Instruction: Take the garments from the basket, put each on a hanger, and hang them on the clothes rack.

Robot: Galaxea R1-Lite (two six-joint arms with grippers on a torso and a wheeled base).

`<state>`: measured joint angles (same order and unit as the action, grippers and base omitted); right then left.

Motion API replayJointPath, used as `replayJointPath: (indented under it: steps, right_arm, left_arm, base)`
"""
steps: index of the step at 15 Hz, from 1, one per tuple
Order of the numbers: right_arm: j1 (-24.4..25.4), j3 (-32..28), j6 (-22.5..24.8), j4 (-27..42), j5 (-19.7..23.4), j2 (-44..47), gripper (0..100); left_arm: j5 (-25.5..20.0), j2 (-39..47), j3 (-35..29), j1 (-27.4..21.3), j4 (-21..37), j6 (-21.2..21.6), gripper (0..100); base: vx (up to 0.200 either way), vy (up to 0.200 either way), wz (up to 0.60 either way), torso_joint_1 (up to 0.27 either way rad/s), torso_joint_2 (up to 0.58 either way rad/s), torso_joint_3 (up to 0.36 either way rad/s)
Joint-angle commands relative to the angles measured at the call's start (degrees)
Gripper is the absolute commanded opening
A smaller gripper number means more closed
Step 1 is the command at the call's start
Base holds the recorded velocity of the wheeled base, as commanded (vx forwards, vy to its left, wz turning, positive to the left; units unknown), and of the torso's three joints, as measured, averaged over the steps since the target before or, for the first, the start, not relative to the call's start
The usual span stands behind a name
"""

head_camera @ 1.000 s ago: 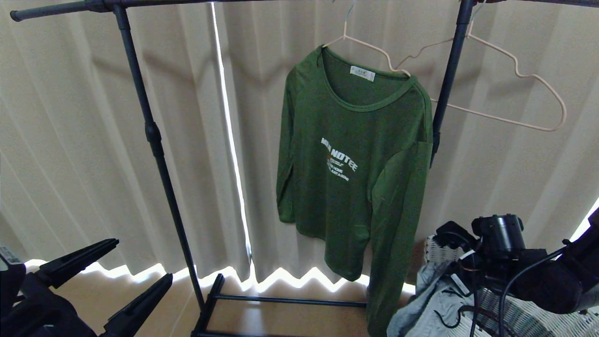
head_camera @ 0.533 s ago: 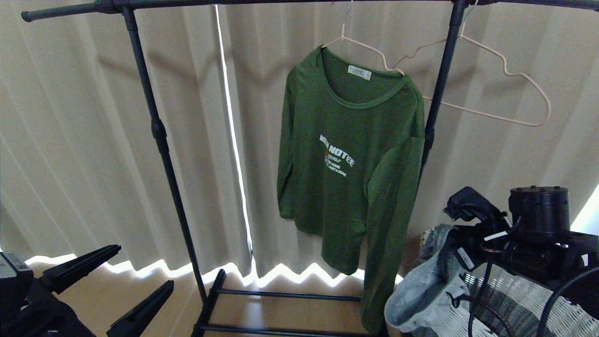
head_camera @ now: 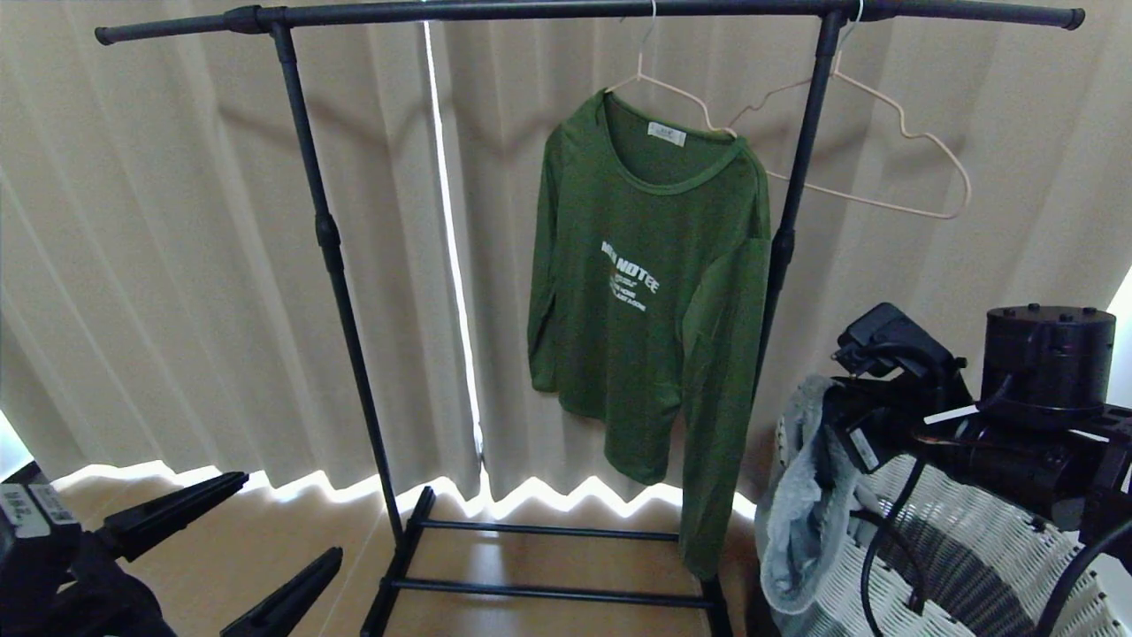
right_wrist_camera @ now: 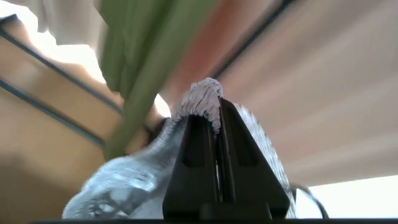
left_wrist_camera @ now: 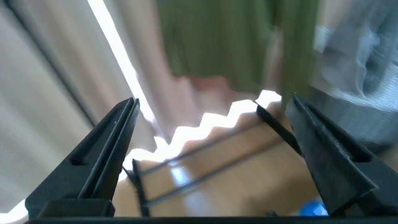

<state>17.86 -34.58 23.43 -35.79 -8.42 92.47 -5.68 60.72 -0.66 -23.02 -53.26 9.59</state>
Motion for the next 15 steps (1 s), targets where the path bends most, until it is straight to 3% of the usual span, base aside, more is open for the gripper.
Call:
replayJointPath:
  steps: [1,4,6,11,15]
  right_arm:
    - [1.8,-2.7,0.0,0.0,1.7,-0.1,0]
    - [4.8,-5.8,-0.5,0.0,5.2,-0.3,0]
    - [7.5,-8.7,-3.5,0.0,7.1,0.0,0]
    - [15.0,-15.7,-11.8,0.0,7.9,-0.2,0]
    - [16.4,-17.0,-12.2,-0.3,10.1,-1.3,0]
  left_arm:
    - [-2.8,3.0,-0.4,0.1,-0.1,0.5,100]
    - [-9.8,6.9,-4.4,-0.1,-0.1,1.4,100]
    - [-11.4,12.3,-10.1,-0.3,0.0,0.8,100]
    - [-11.3,27.3,-23.7,-10.0,0.8,-7.8,100]
    - [-11.0,38.4,-31.2,-14.8,1.0,-16.0,100]
  base:
    - [0.0,0.0,0.0,0.0,0.0,0.0]
    - [0.0,0.0,0.0,0.0,0.0,0.0]
    - [0.0,0.0,0.0,0.0,0.0,0.0]
    - [0.0,0.0,0.0,0.0,0.0,0.0]
    - [0.0,0.0,0.0,0.0,0.0,0.0]
